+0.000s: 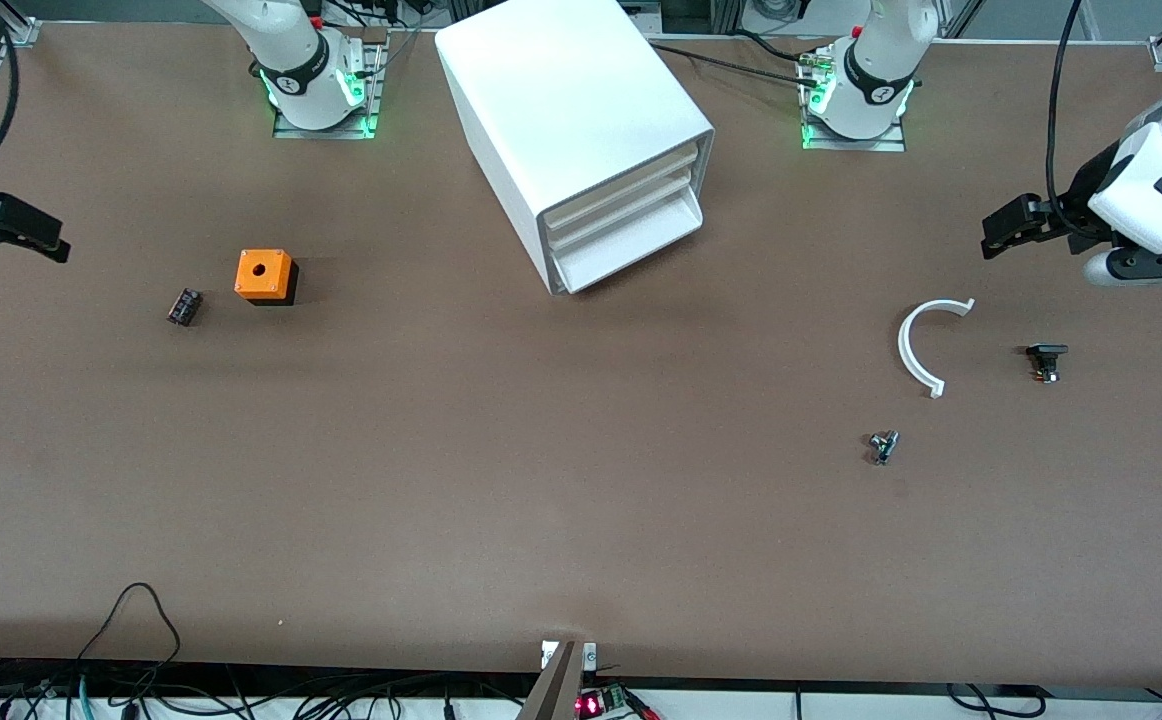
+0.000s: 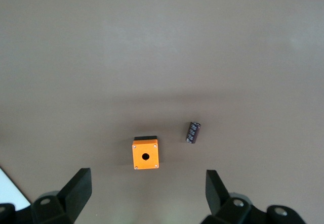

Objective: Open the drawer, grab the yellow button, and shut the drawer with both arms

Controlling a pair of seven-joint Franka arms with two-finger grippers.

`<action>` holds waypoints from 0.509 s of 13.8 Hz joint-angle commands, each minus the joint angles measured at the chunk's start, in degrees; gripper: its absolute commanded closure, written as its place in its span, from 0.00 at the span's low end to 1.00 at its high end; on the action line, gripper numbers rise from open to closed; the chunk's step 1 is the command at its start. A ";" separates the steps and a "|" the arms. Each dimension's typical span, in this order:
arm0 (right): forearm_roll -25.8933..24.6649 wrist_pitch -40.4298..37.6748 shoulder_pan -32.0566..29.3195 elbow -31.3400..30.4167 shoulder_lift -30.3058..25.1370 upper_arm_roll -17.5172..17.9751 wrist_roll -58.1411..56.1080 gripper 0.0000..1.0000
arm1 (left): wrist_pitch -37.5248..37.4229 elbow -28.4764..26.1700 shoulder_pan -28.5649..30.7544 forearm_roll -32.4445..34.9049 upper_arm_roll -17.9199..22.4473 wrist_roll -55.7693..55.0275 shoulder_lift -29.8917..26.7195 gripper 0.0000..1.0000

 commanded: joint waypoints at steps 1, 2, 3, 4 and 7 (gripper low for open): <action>-0.14 2.00 -0.27 -1.02 -0.42 0.05 -0.14 0.00 | -0.02 0.39 0.45 -0.93 -0.27 0.84 0.06 0.00; -0.23 3.23 -0.27 -1.02 -0.33 0.05 -0.23 0.00 | 0.07 0.99 0.36 -0.93 -0.18 0.84 0.40 0.00; -0.23 4.72 -0.18 -1.28 -0.59 0.05 -0.23 0.00 | 0.07 1.08 0.36 -0.93 -0.27 0.84 0.49 0.00; -0.57 4.82 -0.18 -1.81 -0.86 0.48 -0.23 0.00 | 0.07 1.08 0.36 -0.93 -0.35 0.84 0.49 0.00; -0.14 5.96 -1.40 -5.58 -3.13 0.93 -0.23 0.00 | 0.07 1.08 0.36 -0.93 -0.44 0.76 0.49 0.00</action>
